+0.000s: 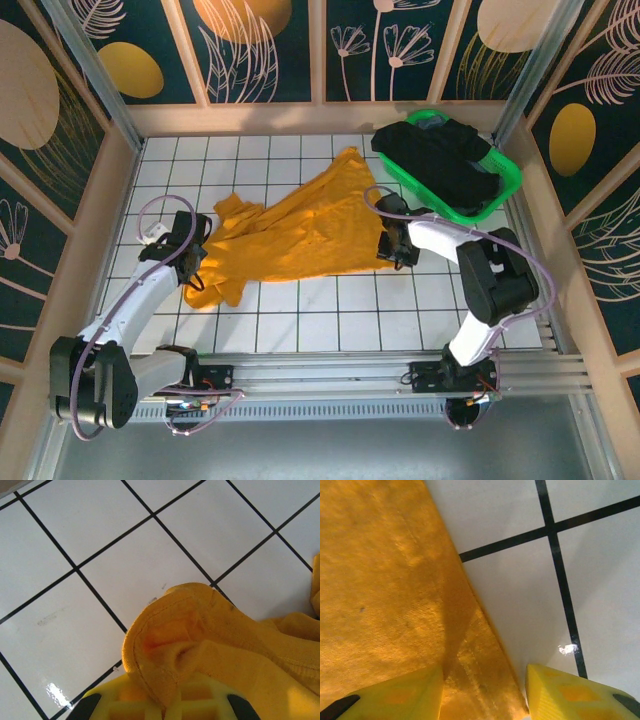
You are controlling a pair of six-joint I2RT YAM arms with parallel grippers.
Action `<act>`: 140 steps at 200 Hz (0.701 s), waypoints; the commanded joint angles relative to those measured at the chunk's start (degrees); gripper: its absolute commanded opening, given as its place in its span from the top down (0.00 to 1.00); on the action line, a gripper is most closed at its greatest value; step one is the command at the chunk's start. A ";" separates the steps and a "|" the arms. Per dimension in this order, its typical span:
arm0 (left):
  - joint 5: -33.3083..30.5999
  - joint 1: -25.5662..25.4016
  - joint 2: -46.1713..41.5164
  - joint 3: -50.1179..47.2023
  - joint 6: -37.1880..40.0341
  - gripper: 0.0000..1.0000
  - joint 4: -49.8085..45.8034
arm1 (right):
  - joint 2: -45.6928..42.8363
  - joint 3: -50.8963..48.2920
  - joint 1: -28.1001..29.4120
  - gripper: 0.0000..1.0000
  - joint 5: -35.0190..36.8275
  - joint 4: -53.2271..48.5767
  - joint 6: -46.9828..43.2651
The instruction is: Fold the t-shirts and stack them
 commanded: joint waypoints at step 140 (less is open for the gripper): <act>6.49 0.38 3.51 35.04 4.61 1.00 -2.75 | -6.53 35.22 -6.87 1.00 -1.95 3.72 -3.89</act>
